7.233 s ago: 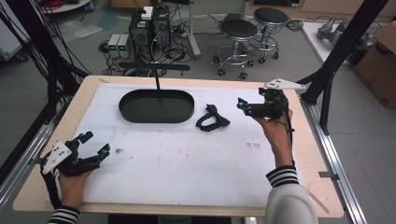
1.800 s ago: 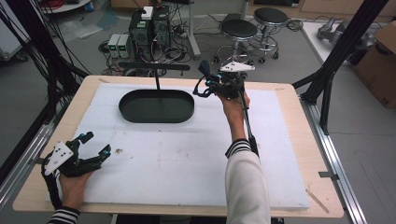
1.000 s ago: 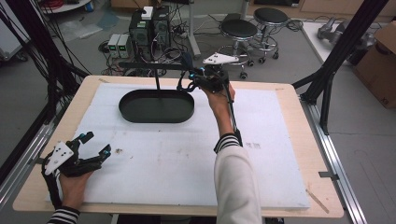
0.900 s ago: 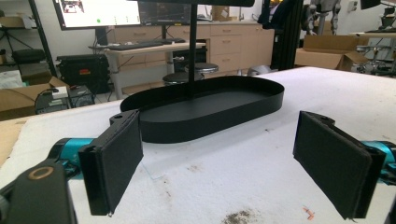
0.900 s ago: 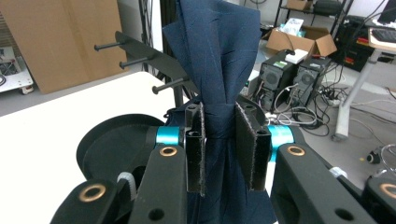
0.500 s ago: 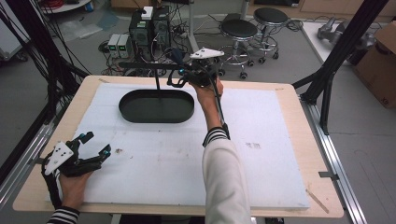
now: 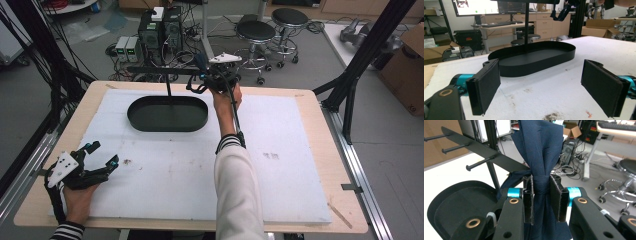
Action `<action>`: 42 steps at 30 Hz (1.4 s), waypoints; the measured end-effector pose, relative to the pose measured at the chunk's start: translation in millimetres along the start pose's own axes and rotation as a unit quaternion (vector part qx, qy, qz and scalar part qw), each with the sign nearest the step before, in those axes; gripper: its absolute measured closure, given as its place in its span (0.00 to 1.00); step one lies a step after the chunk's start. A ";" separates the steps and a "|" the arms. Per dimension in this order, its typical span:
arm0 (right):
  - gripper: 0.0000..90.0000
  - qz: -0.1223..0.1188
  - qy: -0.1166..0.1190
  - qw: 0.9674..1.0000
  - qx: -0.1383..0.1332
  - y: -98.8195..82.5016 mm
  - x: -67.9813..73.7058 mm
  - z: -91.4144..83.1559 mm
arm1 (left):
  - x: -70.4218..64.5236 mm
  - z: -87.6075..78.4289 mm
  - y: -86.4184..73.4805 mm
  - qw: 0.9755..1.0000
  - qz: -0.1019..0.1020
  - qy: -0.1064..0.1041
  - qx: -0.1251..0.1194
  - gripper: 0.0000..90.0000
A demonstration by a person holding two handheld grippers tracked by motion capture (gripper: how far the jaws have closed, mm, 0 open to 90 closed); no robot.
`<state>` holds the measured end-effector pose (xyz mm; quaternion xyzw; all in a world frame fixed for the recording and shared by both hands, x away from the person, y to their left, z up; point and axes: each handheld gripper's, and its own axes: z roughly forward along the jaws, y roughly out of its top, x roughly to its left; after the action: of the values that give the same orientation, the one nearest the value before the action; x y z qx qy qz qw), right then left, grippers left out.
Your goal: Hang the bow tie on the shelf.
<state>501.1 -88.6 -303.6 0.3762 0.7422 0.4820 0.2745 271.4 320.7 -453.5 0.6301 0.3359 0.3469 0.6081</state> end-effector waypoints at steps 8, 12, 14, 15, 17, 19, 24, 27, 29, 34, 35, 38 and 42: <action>0.83 0.015 -0.006 1.000 0.016 -9.6 -6.8 2.7 | 0.0 -0.4 -0.1 1.000 0.001 -0.001 -0.002 0.18; 0.83 0.022 -0.003 0.999 0.025 -12.5 -9.2 2.4 | 0.1 -0.5 -0.1 1.000 0.001 -0.001 -0.002 0.18; 0.82 0.020 -0.006 0.999 0.035 -13.4 -10.0 2.0 | 0.0 -0.5 -0.1 1.000 0.001 -0.001 -0.002 0.18; 0.82 0.022 -0.007 0.999 0.040 -14.1 -10.6 1.5 | 0.0 -0.5 -0.2 1.000 0.001 -0.001 -0.002 0.18; 0.82 0.022 -0.008 0.999 0.044 -14.8 -11.1 1.1 | -0.1 -0.5 -0.2 1.000 0.001 -0.002 -0.003 0.18; 0.82 0.015 -0.020 0.999 0.041 -19.0 -10.9 -0.8 | -0.1 -0.4 -0.3 1.000 0.002 -0.002 -0.004 0.18; 0.80 0.025 -0.009 0.997 0.068 -31.8 -15.8 -1.4 | -0.3 -0.4 -0.2 1.000 0.004 -0.002 -0.003 0.18; 0.76 0.015 -0.003 0.997 0.072 -31.3 -13.8 -1.3 | -0.2 -0.3 -0.2 1.000 0.002 0.000 -0.003 0.18; 0.73 0.003 -0.005 0.997 0.078 -30.6 -11.6 -1.7 | 0.0 -0.3 -0.3 1.000 0.001 -0.001 -0.004 0.18; 0.65 0.015 -0.003 0.996 0.093 -29.6 -11.0 -8.3 | -0.1 -0.8 -0.2 1.000 0.002 -0.002 -0.003 0.18; 0.64 0.017 0.000 0.996 0.091 -28.3 -10.9 -11.4 | -0.1 -0.7 -0.3 1.000 0.002 -0.002 -0.004 0.18; 0.61 0.008 0.007 0.997 0.082 -23.3 -10.1 -22.4 | -0.2 -0.6 -0.3 1.000 -0.001 -0.001 -0.006 0.18; 0.54 0.019 0.024 0.998 0.057 -17.7 -13.6 -41.1 | -0.4 -0.8 -0.1 1.000 0.004 -0.001 -0.003 0.18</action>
<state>471.9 -125.2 -303.5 0.3939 0.7675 0.4526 0.2256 270.5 320.7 -453.7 0.6300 0.3315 0.3499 0.6089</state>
